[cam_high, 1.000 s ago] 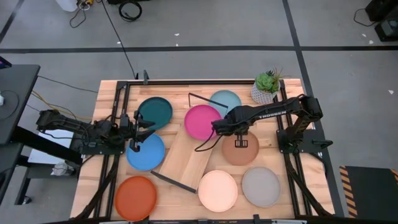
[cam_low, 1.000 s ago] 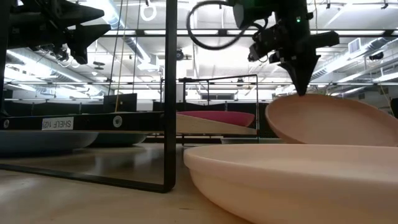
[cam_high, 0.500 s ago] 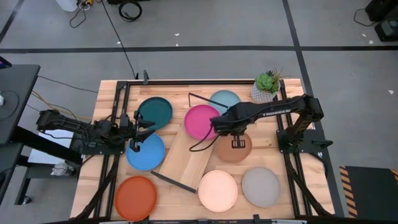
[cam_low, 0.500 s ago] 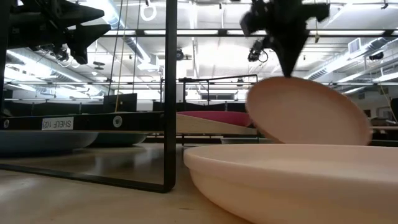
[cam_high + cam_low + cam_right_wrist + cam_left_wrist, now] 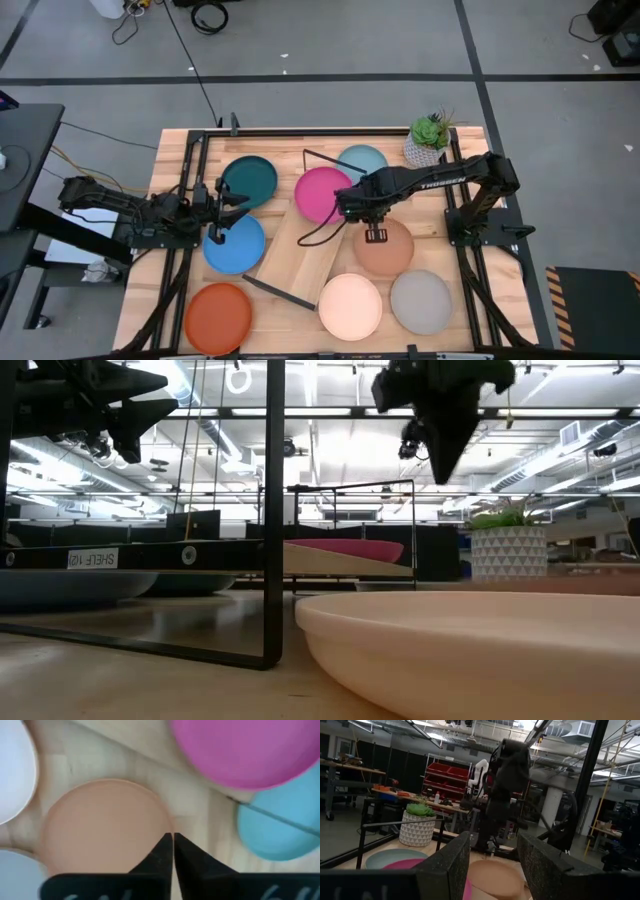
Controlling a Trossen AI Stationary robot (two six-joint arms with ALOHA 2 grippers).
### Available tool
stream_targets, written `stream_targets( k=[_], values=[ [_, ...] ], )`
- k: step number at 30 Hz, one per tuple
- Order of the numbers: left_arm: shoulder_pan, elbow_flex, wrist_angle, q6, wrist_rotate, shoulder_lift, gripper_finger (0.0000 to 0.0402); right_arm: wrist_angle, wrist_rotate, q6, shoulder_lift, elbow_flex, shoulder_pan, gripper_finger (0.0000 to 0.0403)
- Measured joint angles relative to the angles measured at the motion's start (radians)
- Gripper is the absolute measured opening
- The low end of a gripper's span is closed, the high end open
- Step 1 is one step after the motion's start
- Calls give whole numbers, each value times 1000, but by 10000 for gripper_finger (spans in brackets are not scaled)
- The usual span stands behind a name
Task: Place and stack plates onto a shelf
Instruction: Put the brown plate on the shelf
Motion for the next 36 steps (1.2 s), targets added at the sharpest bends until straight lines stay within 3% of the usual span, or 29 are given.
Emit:
stream_targets(
  k=[4,12,20,28,36],
  values=[
    [0,0,-2,0,0,0,172,71,-34,19,0,-119,1,68],
    [0,0,-1,0,0,0,172,217,-2,8,-3,-338,-45,132],
    [0,0,-1,0,0,0,172,297,-2,20,-25,-468,-127,157],
    [0,0,-4,0,0,0,172,379,26,5,-25,-558,-147,140],
    [0,0,-5,0,0,0,172,373,11,-30,-26,-561,-151,23]
  ],
)
